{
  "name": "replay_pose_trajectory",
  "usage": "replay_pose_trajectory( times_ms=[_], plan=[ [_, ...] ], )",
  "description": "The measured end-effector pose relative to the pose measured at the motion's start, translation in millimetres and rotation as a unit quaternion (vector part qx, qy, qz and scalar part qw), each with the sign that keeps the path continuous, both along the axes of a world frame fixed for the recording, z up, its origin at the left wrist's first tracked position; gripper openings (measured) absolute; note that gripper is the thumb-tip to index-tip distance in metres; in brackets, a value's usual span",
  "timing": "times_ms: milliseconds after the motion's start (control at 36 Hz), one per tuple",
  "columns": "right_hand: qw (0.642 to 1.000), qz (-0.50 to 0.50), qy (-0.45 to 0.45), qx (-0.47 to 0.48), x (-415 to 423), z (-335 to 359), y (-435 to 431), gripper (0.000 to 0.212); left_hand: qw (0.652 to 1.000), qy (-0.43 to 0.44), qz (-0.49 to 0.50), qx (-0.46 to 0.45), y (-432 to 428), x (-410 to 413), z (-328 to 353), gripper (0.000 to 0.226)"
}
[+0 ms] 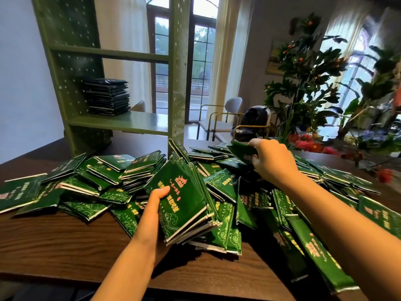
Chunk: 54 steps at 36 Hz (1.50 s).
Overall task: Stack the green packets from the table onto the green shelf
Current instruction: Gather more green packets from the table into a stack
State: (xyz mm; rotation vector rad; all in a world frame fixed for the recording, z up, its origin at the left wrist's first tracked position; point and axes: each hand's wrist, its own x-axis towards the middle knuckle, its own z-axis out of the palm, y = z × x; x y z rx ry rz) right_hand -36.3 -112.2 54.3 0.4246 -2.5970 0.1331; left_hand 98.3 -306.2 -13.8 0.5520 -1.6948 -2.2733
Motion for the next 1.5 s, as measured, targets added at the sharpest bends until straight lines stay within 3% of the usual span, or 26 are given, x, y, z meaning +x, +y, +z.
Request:
replay_pose_trajectory(
  times_ms=[111, 222, 333, 361, 472, 500, 556, 611, 722, 861, 972, 1194, 1306, 1389, 1444, 1500],
  plan=[
    [0.99, 0.074, 0.023, -0.118, 6, 2, 6, 0.037, 0.996, 0.045, -0.066, 0.027, 11, 17, -2, 0.034],
    [0.943, 0.166, -0.047, -0.286, 21, 9, 9, 0.04, 0.995, 0.041, -0.071, 0.047, 11, 11, -4, 0.037],
    [0.837, 0.227, -0.19, -0.46, 41, 10, 8, 0.037, 0.992, 0.03, -0.106, 0.062, 11, 12, 1, 0.036],
    [0.814, 0.234, -0.206, -0.49, 44, 8, 8, 0.035, 0.986, 0.071, -0.135, 0.066, 9, 19, 0, 0.033],
    [0.676, 0.261, -0.279, -0.631, 59, 4, 3, 0.032, 0.994, 0.066, -0.059, 0.063, 9, 14, -3, 0.021],
    [0.661, 0.267, -0.288, -0.639, 63, 3, -1, 0.032, 0.998, 0.048, -0.025, 0.037, 15, 9, -2, 0.033],
    [0.66, 0.285, -0.29, -0.632, 70, -2, -9, 0.034, 0.999, 0.005, 0.008, 0.044, 21, 5, 3, 0.089],
    [0.688, 0.294, -0.277, -0.603, 76, -9, -18, 0.035, 0.999, 0.037, 0.012, 0.037, 20, 4, 5, 0.107],
    [0.766, 0.294, -0.194, -0.537, 85, -28, -33, 0.041, 0.996, 0.02, 0.013, 0.083, 14, -13, -7, 0.108],
    [0.813, 0.277, -0.14, -0.493, 92, -46, -43, 0.043, 0.993, 0.057, -0.008, 0.105, 26, -8, 3, 0.05],
    [0.832, 0.271, -0.133, -0.466, 97, -55, -49, 0.043, 0.989, 0.09, -0.02, 0.119, 31, -5, 3, 0.06],
    [0.832, 0.271, -0.133, -0.465, 99, -65, -52, 0.043, 0.991, 0.086, -0.035, 0.1, 30, 3, 10, 0.077],
    [0.812, 0.277, -0.151, -0.492, 102, -76, -52, 0.043, 0.994, 0.067, -0.041, 0.08, 29, 5, 9, 0.035],
    [0.802, 0.275, -0.169, -0.502, 102, -85, -53, 0.04, 0.993, 0.066, -0.053, 0.08, 29, 7, 9, 0.016],
    [0.783, 0.298, -0.198, -0.508, 106, -88, -54, 0.043, 0.992, 0.077, -0.064, 0.073, 30, 10, 11, 0.015],
    [0.758, 0.332, -0.238, -0.508, 109, -86, -51, 0.048, 0.992, 0.081, -0.071, 0.068, 31, 11, 11, 0.029]
  ],
)
